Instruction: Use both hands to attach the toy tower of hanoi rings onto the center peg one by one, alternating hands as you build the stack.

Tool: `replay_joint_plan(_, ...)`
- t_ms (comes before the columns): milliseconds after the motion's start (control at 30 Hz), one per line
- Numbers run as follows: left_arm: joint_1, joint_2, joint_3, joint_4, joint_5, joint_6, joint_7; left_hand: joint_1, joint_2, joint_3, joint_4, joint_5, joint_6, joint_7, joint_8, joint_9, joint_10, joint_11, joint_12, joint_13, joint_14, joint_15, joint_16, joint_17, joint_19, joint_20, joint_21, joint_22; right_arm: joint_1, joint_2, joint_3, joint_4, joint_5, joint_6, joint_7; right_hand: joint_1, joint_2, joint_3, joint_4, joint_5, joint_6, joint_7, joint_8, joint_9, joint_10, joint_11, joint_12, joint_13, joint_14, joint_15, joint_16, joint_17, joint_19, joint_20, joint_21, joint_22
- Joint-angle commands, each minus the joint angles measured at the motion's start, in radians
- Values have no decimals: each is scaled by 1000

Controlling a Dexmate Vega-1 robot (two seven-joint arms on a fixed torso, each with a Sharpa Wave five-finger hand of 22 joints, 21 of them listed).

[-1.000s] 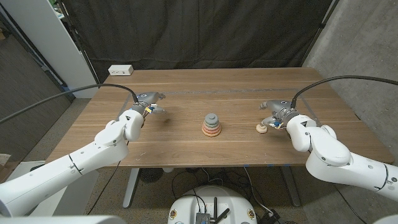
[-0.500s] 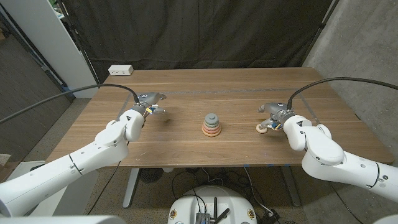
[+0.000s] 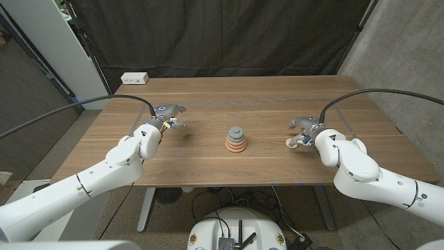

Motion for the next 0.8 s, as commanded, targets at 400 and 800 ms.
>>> replay_joint_plan(400, 12, 0, -9, -11, -3, 15, 3, -8, 5, 10, -5, 2, -2, -1, 0, -1, 1, -1, 6, -4, -4, -63, -3, 7, -1, -97, 0, 5, 29, 34, -58, 72, -57, 1, 16, 22, 13, -2, 1, 2, 26, -5, 10, 0, 32, -2, 7, 10, 13, -1, 4, 12, 16, -17, 10, 0)
replay_joint_plan(800, 15, 6, -10, -13, -11, 9, 2, -14, 8, 13, -5, 1, 3, -2, 2, -1, 5, 0, 7, -9, -2, -62, -4, 10, -1, -97, -2, 4, 31, 51, -69, 106, -90, 9, 32, 27, 26, -6, 4, 7, 67, -11, 23, 0, 78, -7, 12, 14, 31, -1, 7, 24, 24, -17, 13, -1)
